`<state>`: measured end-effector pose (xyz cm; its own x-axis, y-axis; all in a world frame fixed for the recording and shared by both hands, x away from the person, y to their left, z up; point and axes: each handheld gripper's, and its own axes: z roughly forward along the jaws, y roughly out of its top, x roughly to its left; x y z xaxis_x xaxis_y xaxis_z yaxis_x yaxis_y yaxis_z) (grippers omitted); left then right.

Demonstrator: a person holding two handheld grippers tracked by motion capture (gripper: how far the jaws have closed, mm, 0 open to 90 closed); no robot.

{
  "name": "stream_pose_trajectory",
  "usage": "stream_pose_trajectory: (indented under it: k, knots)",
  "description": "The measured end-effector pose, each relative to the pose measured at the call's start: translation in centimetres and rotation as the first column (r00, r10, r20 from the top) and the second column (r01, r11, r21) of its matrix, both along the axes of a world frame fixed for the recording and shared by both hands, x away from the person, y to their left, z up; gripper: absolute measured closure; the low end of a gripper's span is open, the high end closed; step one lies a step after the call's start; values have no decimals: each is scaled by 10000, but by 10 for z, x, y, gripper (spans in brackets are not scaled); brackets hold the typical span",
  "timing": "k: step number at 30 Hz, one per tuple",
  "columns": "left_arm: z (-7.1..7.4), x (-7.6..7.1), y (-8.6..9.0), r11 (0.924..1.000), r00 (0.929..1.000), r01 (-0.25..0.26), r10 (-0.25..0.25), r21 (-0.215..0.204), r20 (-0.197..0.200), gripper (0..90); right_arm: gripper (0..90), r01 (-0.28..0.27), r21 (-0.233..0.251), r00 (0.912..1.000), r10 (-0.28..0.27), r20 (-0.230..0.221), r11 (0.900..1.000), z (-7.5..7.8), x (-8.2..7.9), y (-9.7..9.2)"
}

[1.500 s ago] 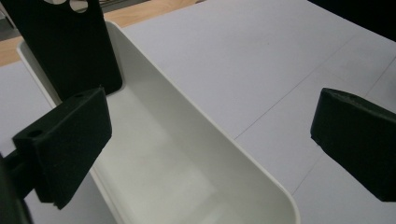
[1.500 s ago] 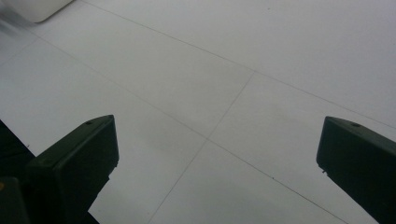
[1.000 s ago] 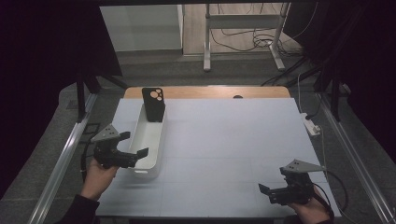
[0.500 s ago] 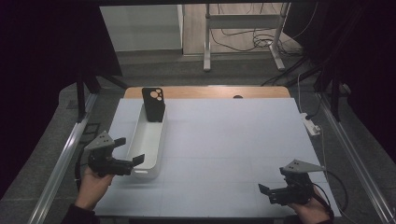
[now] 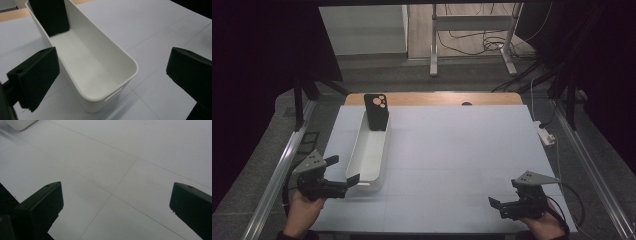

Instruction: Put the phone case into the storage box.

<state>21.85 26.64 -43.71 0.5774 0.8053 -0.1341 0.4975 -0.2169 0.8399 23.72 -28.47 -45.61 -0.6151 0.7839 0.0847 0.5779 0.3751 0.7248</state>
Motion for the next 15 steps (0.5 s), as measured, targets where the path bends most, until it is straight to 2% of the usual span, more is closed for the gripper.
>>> stream_pose_trajectory:
  k: [15]
  knots:
    - [-4, -25, 13, 9992, 9992, -392, 391, 119, 95, 0, 0, 10, -42, 10000, -10, 5, 10000, 0, 0, 0]
